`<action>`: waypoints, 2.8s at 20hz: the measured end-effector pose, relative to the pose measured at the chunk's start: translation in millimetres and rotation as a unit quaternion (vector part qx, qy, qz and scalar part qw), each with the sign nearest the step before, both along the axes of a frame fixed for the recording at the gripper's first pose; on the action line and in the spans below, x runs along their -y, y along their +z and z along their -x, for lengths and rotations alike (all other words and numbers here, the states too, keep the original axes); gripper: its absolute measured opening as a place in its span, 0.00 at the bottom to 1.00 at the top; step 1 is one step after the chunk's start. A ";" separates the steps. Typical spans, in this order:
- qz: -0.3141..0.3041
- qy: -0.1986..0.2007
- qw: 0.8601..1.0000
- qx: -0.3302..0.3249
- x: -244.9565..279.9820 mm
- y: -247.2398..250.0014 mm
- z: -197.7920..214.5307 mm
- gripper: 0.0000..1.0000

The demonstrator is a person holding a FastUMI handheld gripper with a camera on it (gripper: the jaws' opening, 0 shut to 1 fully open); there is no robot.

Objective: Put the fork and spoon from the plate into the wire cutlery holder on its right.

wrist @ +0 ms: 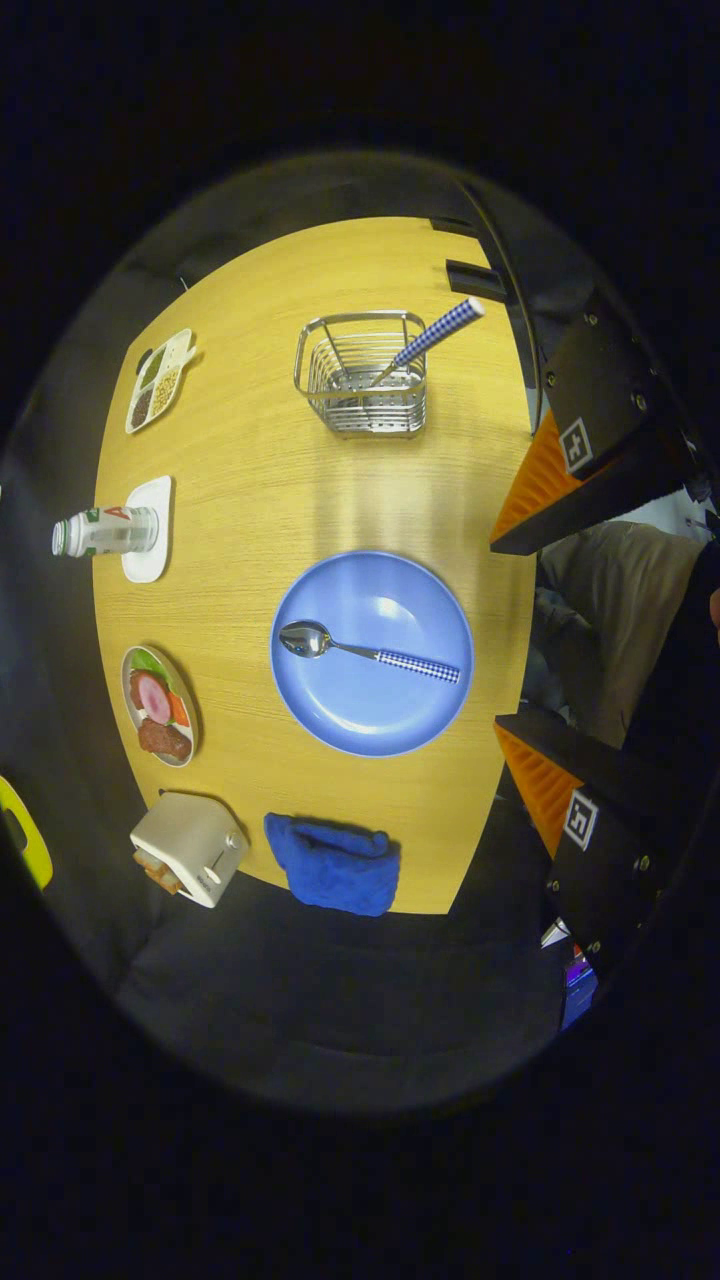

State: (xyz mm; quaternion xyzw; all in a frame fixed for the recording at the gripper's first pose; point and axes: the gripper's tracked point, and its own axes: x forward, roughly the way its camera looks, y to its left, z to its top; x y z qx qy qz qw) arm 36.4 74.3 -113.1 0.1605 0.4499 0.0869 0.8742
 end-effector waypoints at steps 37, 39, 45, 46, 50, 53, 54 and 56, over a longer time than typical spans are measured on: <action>0.117 -0.007 0.988 -0.101 -43.6 -93.1 -94.8 0.60; 0.123 -0.010 0.987 -0.103 -38.0 -95.4 -96.0 0.45; 0.125 0.006 0.987 -0.098 -26.7 -89.1 -96.0 0.10; 0.118 0.011 0.988 -0.097 -31.9 -93.9 -98.3 0.10; 0.112 0.038 0.989 -0.092 -31.8 -86.5 -92.4 0.10; 0.111 0.071 0.987 -0.095 -30.8 -76.1 -80.7 0.10; 0.112 0.084 0.985 -0.099 -30.1 -72.5 -77.2 0.10; 0.129 0.107 0.980 -0.102 -19.3 -64.9 -72.2 0.10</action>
